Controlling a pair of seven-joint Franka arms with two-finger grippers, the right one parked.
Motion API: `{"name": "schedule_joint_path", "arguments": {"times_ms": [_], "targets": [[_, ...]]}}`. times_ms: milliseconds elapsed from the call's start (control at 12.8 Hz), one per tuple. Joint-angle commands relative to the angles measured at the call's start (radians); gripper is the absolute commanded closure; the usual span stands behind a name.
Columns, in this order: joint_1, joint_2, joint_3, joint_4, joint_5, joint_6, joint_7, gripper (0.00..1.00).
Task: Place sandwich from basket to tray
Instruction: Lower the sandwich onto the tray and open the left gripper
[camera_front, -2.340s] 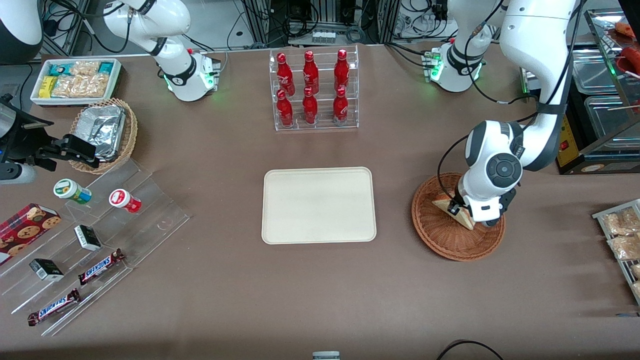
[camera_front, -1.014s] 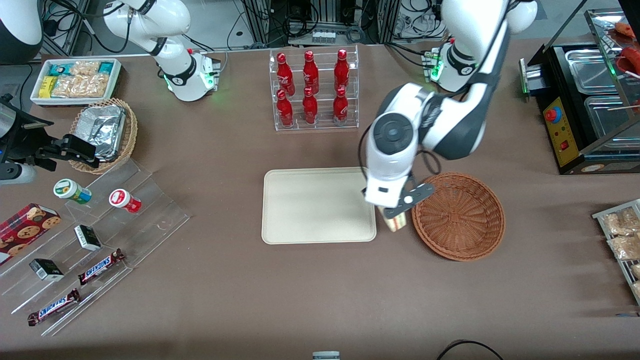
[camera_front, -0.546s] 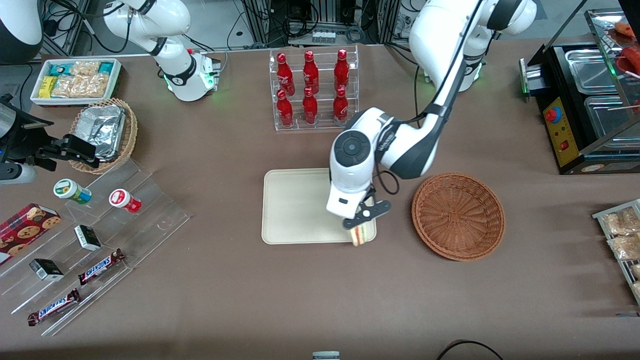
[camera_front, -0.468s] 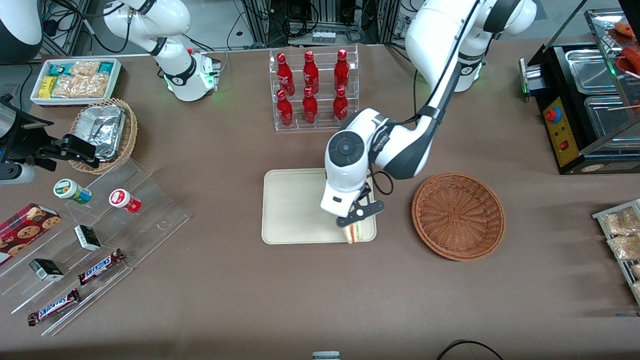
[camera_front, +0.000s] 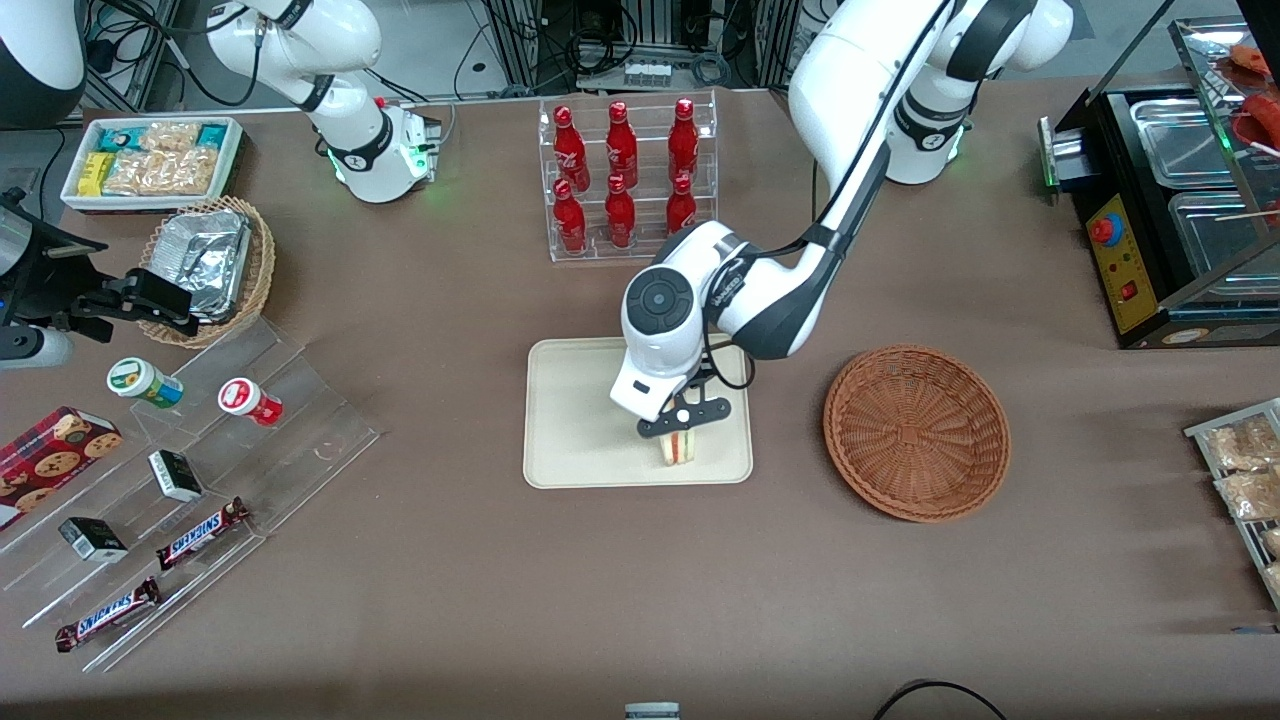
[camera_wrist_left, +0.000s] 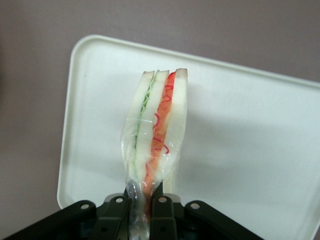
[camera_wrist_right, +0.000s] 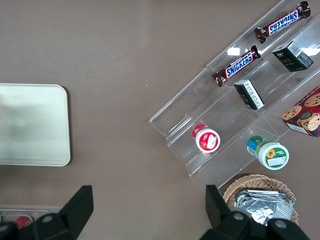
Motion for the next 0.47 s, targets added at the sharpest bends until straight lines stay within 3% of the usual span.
{"name": "schedule_joint_path", "arguments": {"times_ms": [0, 390], "targets": [[-0.011, 0.024, 0.0, 0.029, -0.005, -0.017, 0.027, 1.0], [-0.029, 0.053, 0.0, 0.027, -0.004, -0.016, 0.058, 1.0]]}}
